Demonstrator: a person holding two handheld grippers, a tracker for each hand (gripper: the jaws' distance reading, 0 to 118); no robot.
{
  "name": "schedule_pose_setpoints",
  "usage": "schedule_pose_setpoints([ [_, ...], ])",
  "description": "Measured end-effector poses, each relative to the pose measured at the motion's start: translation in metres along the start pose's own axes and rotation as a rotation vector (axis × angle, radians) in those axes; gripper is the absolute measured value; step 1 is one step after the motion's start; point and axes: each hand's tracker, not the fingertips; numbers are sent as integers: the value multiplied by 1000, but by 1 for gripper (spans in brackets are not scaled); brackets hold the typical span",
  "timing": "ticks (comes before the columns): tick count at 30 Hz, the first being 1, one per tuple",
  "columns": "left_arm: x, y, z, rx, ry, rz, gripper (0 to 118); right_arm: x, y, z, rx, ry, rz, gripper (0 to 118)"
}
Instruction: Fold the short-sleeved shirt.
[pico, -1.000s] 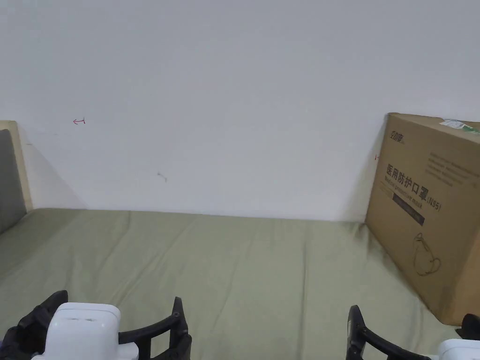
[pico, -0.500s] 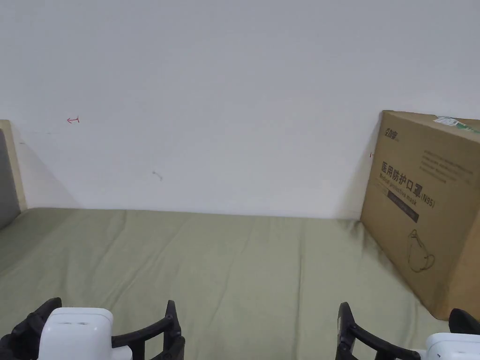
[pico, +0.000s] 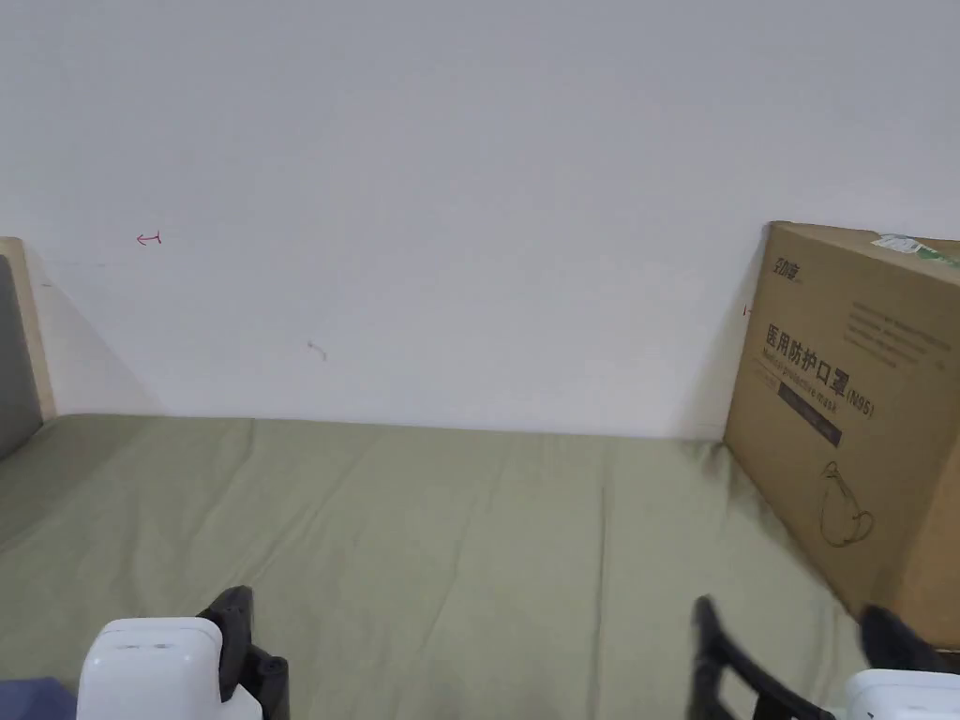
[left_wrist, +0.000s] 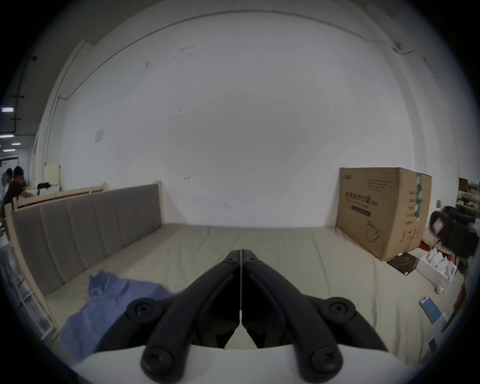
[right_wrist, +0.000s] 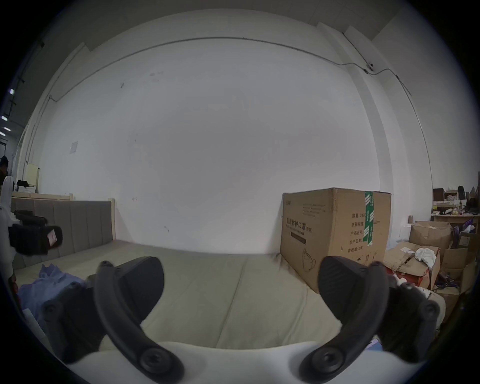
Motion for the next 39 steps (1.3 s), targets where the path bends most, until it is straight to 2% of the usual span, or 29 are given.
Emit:
schedule_pose_setpoints([
  [1, 1, 3, -1, -30, 13, 20, 0, 0, -1, 0, 54, -58, 3, 0],
  [2, -1, 4, -1, -48, 21, -7, 0, -4, -3, -5, 42, -129, -20, 0],
  [3, -1, 4, 0, -35, 29, -50, 0, -5, 0, -7, -3, -78, -26, 0],
  [4, 0, 3, 2, -5, 53, -84, 0, -2, 3, -11, -43, -21, -67, 0],
  [5, 0, 3, 5, 6, 51, -81, 0, -2, 2, -11, -37, -23, -93, 0],
  [8, -13, 7, 6, 1, 16, 25, 0, -15, 1, -12, 0, -10, -92, 0],
  [10, -34, 11, 12, 5, 28, 76, 0, -24, 3, -14, -14, 78, -107, 0],
  [14, -92, 11, 57, 43, 257, 62, 0, -69, 7, -23, -4, 243, -99, 0],
  [19, -171, -7, 136, -21, 647, 50, 0, -160, 9, -31, -39, 554, -146, 0],
  [22, -201, -23, 171, -56, 769, 98, 0, -222, 13, -19, -77, 726, -165, 0],
  [24, -214, -32, 182, -79, 813, 131, 0, -255, 12, -11, -100, 820, -150, 0],
  [26, -226, -43, 182, -116, 829, 155, 0, -276, 12, -4, -117, 897, -131, 0],
  [28, -236, -52, 171, -147, 812, 174, 0, -293, 9, 0, -131, 930, -107, 0],
  [32, -253, -72, 129, -198, 678, 231, 0, -298, -1, -7, -158, 916, -69, 0],
  [35, -263, -87, 76, -232, 539, 290, 0, -285, -22, -30, -216, 846, -17, 0],
  [36, -268, -94, 54, -247, 486, 312, 2, -279, -28, -37, -236, 809, 2, 0],
  [38, -277, -110, 15, -273, 383, 377, 59, -267, -45, -56, -279, 750, 37, 0],
  [39, -282, -117, -5, -291, 310, 430, 82, -261, -52, -63, -303, 724, 47, 0],
])
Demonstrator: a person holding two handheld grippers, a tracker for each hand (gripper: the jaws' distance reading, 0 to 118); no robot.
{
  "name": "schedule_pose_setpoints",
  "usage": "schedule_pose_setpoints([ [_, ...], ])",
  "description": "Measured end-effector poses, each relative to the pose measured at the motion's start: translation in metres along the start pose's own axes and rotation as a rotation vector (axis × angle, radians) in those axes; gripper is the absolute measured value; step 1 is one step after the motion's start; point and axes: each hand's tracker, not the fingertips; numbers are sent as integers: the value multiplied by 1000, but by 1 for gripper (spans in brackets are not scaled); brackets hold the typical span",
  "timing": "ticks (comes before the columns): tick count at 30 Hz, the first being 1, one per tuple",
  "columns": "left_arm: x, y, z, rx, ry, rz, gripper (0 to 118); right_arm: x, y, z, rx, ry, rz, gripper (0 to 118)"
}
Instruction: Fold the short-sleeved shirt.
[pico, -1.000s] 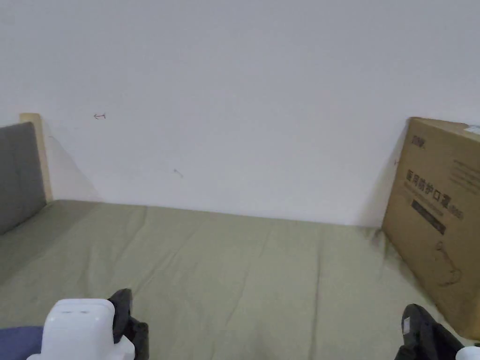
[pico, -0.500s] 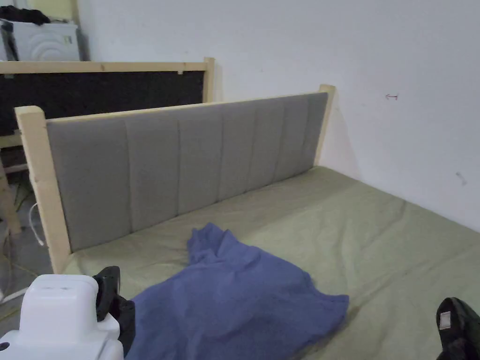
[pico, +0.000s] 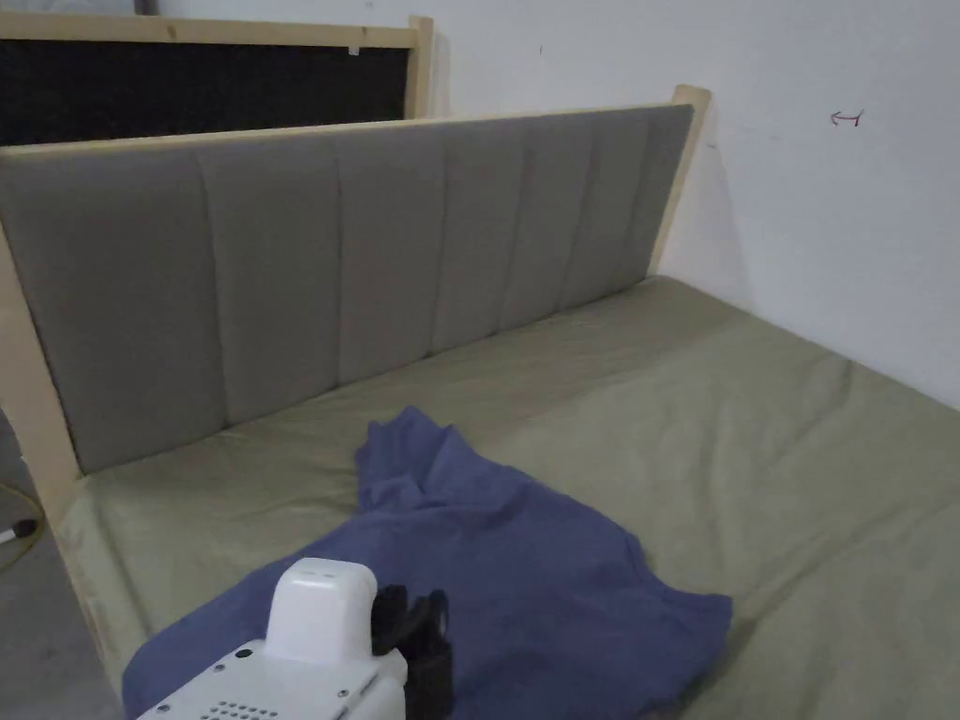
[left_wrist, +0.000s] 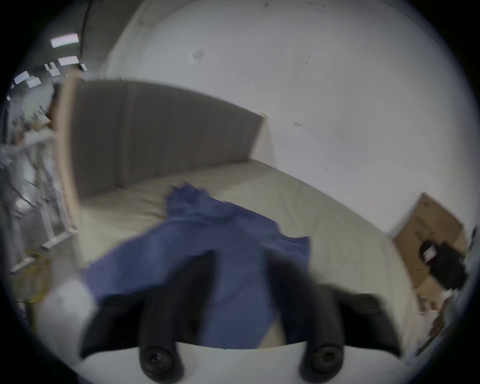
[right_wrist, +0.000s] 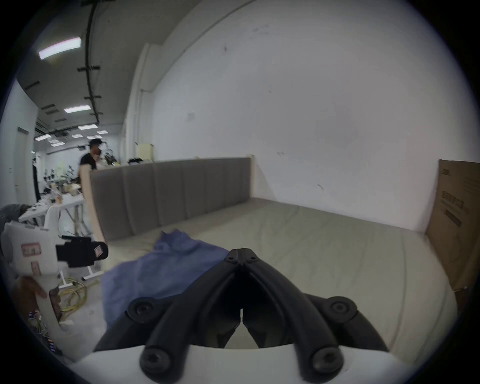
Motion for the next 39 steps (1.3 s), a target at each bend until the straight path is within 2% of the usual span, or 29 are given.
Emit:
schedule_pose_setpoints([
  [1, -2, 0, -24, -46, -102, 33, 96, 11, -5, -2, -31, -14, -11, 0],
  [4, 3, -8, -87, -193, -115, 61, 95, 22, -11, -9, -103, -60, -39, 0],
  [8, 10, -36, -149, -313, 42, -97, 96, 37, -19, -13, -136, -118, -34, 0],
  [11, 6, -61, -180, -481, 106, -106, 94, 42, -22, -17, -172, -133, -60, 0],
  [12, 12, -57, -179, -451, 137, -137, 93, 42, -23, -17, -183, -134, -72, 0],
  [13, 24, -47, -175, -469, 157, -163, 83, 43, -25, -17, -193, -135, -80, 0],
  [14, 30, -42, -174, -486, 196, -189, 65, 42, -26, -17, -197, -134, -84, 0],
  [15, 29, -35, -168, -468, 220, -173, 37, 41, -28, -16, -204, -134, -88, 0],
  [16, 28, -30, -162, -447, 214, -118, 5, 40, -29, -15, -208, -131, -89, 0],
  [18, 22, -25, -155, -453, 200, -11, 5, 39, -30, -13, -216, -124, -90, 0],
  [21, 16, -42, -171, -517, 196, -121, 5, 39, -32, -12, -230, -118, -97, 0],
  [25, 21, -46, -168, -458, 234, -80, 5, 35, -32, -3, -232, -141, -121, 0],
  [28, 32, -28, -163, -472, 223, -80, 5, 54, -34, 9, -234, -160, -146, 0],
  [30, 33, -14, -156, -439, 86, 65, 5, 61, -33, 17, -230, -180, -163, 0],
  [32, 41, -2, -152, -431, 34, 206, 5, 68, -32, 29, -219, -218, -183, 0],
  [35, 68, 6, -148, -372, 26, 195, 5, 85, -32, 53, -200, -291, -237, 0],
  [39, 129, 13, -136, -361, -151, 152, 5, 108, -35, 94, -185, -404, -293, 0],
])
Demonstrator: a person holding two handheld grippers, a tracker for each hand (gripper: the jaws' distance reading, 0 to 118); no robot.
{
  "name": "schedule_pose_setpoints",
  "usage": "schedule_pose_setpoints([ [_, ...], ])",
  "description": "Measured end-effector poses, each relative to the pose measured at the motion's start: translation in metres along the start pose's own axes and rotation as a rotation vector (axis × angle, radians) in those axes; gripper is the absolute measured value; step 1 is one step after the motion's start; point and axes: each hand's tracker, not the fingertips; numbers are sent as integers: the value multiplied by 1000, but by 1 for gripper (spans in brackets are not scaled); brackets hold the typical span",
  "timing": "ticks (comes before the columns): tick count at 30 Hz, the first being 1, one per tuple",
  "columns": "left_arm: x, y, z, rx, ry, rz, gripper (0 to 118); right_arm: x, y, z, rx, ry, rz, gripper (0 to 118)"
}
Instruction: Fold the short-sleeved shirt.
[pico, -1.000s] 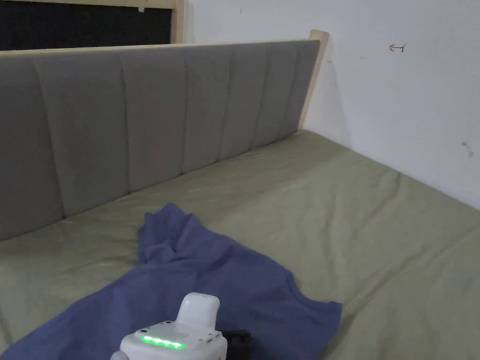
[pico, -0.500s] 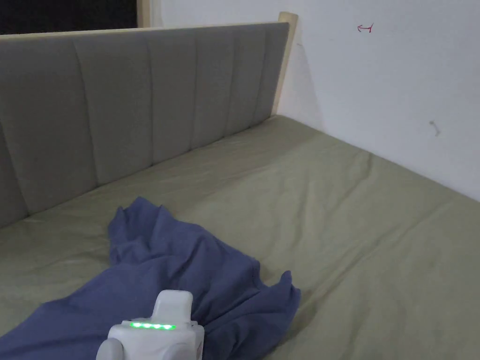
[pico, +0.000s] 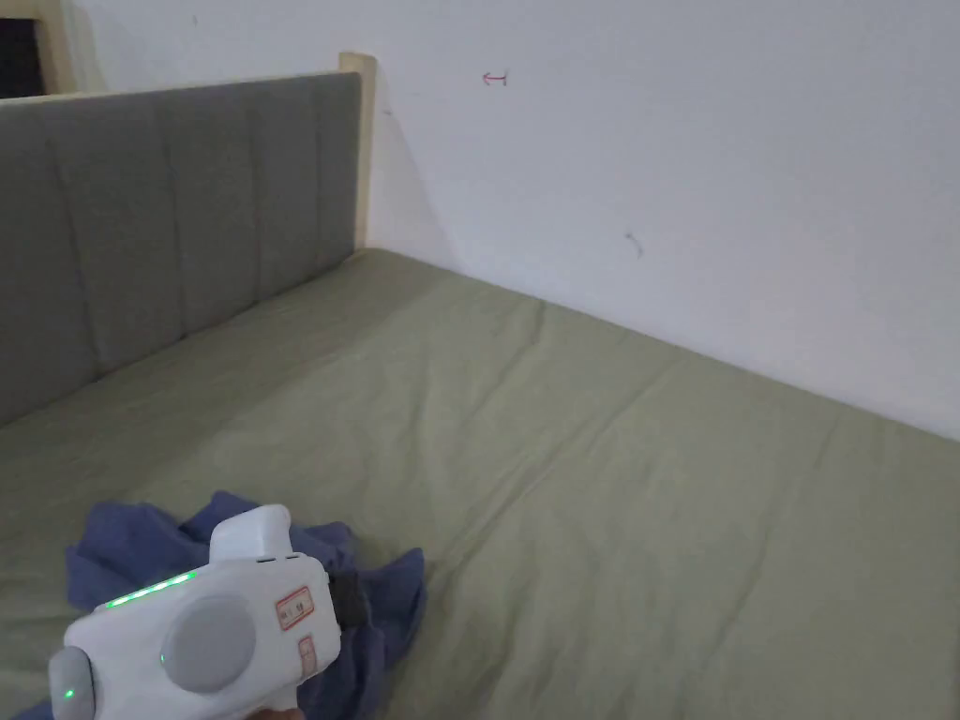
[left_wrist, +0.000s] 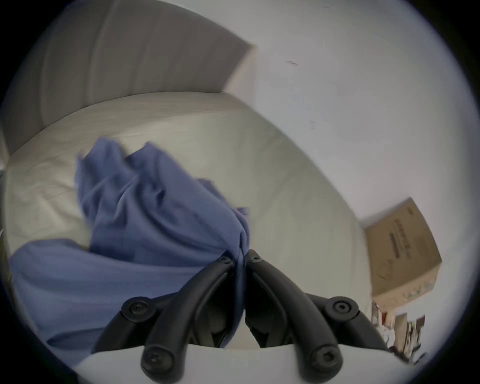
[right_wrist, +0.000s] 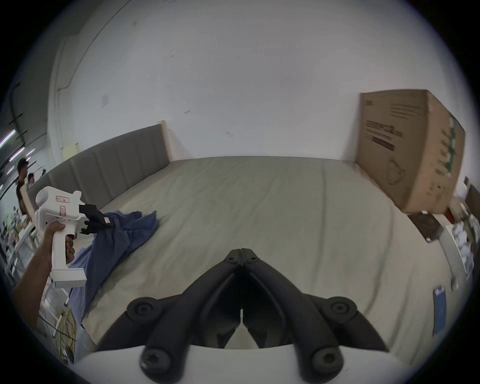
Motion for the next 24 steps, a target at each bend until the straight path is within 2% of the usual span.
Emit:
schedule_pose_setpoints([
  [4, 88, -20, 3, -31, -176, -125, 5, 35, -6, 36, 48, -150, -36, 0],
  [9, 200, -81, 15, -134, -480, -316, 5, 74, -19, 82, 78, -299, -135, 0],
  [15, 269, -188, 59, -290, -758, -606, 5, 100, -35, 114, 71, -395, -185, 0],
  [17, 276, -223, 72, -338, -788, -711, 5, 104, -40, 116, 66, -405, -198, 0],
  [19, 278, -261, 71, -405, -759, -816, 5, 105, -44, 114, 58, -411, -214, 0],
  [24, 264, -343, 19, -630, -526, -942, 5, 100, -51, 102, 22, -388, -248, 0],
])
